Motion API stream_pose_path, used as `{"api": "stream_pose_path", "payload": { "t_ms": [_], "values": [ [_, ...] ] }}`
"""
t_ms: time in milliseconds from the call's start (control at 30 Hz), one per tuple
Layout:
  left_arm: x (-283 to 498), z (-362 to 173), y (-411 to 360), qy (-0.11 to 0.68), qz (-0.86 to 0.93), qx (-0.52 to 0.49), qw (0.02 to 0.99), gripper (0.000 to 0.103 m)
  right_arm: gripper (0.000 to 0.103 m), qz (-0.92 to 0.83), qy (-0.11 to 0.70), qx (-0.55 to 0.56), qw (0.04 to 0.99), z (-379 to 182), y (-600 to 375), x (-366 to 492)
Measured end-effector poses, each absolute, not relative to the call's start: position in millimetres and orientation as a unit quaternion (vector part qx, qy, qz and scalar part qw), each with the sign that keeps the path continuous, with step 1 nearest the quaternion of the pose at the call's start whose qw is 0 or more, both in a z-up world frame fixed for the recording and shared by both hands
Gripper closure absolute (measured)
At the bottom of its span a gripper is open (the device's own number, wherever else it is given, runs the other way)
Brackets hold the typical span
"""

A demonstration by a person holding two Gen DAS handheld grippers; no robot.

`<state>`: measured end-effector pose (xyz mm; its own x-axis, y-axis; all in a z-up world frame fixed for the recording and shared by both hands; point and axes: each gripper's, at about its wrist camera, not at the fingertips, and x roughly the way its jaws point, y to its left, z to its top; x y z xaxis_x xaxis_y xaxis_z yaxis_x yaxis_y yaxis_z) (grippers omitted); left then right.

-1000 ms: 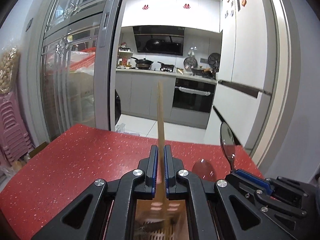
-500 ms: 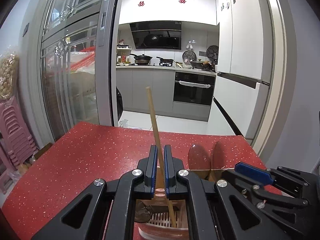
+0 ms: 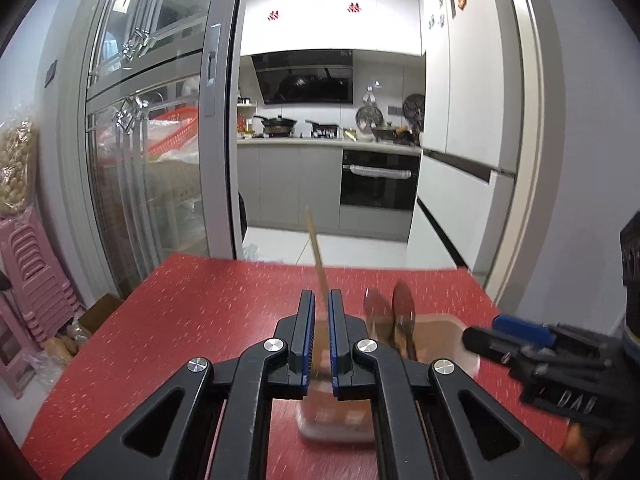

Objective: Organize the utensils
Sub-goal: 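Drop the spoon and chopstick into the holder by opening both tools, then move both open tools back over the remaining utensils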

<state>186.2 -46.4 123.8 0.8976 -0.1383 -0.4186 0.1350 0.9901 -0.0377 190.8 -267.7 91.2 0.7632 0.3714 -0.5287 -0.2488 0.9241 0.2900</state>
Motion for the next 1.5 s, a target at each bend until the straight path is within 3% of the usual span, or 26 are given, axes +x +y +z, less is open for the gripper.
{"api": "stream_pose_path", "payload": {
  "t_ms": [500,533,567,600,1133,1500],
  "values": [
    [109,59,1,0.343,-0.057,-0.009,0.937,0.071,0.025,0.14,0.406,0.119,0.895,51,-262,121],
    [107,55,3,0.35,-0.057,-0.012,0.935,0.063,0.025,0.138,0.411,0.117,0.893,49,-261,118],
    [104,50,7,0.36,-0.056,-0.017,0.931,0.045,0.025,0.136,0.417,0.116,0.891,46,-259,113],
    [101,45,10,0.373,-0.048,-0.021,0.926,0.0,0.025,0.134,0.423,0.115,0.889,43,-258,109],
    [74,-45,11,0.466,-0.032,0.025,0.884,0.0,0.025,0.093,0.532,0.087,0.837,-19,-237,69],
    [67,-53,4,0.474,-0.034,0.035,0.879,0.0,0.025,0.074,0.545,0.027,0.835,-32,-218,57]
  ]
}}
